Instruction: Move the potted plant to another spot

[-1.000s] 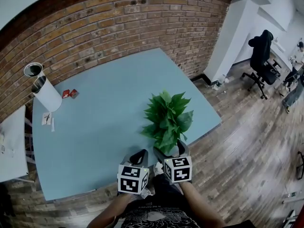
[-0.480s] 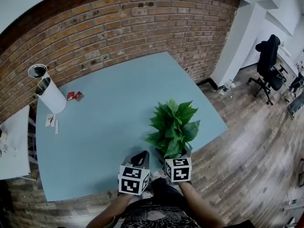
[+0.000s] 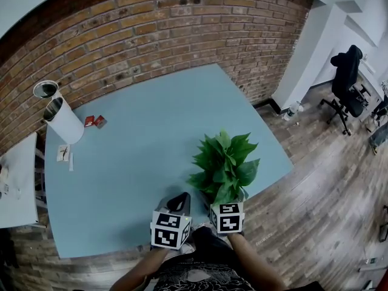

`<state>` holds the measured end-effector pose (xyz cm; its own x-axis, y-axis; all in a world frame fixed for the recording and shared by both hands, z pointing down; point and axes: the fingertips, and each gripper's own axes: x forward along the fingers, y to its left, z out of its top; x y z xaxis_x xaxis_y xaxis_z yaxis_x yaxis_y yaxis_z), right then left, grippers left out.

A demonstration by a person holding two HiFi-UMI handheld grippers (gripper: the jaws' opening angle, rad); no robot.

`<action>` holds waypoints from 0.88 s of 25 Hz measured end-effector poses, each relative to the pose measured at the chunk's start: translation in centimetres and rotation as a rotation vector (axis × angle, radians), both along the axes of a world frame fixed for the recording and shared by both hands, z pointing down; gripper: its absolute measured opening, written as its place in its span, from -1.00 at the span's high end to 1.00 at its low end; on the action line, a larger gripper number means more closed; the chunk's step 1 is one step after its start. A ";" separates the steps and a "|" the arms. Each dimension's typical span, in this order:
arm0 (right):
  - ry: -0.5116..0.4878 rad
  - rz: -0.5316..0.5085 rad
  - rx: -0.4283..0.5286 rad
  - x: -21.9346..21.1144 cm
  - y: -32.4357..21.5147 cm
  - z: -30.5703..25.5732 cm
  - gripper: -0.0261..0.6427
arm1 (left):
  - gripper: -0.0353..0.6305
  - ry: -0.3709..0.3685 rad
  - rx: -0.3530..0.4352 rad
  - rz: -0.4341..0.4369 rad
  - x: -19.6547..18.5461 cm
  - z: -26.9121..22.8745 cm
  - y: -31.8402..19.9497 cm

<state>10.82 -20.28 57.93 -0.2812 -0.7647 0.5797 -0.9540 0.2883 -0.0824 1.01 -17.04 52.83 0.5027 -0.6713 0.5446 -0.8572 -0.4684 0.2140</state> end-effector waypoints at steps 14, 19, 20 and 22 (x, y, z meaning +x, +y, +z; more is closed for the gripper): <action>0.022 -0.047 0.009 -0.1 -1.8 0.1 -0.40 | 0.91 0.011 -0.024 -0.044 -0.5 0.5 -1.5; 0.030 -0.074 0.008 -0.8 -2.4 0.2 -0.39 | 0.91 0.012 -0.029 -0.067 -1.2 0.7 -1.9; 0.031 -0.082 0.008 -1.0 -2.5 0.2 -0.39 | 0.91 0.013 -0.031 -0.072 -1.3 0.7 -1.9; 0.025 -0.096 0.005 -1.6 -2.7 0.1 -0.39 | 0.91 0.014 -0.034 -0.081 -1.6 0.7 -2.0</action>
<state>9.25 -22.94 58.04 -0.3392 -0.7376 0.5838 -0.9235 0.3792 -0.0575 -0.60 -19.09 53.58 0.4551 -0.6914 0.5612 -0.8889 -0.3898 0.2406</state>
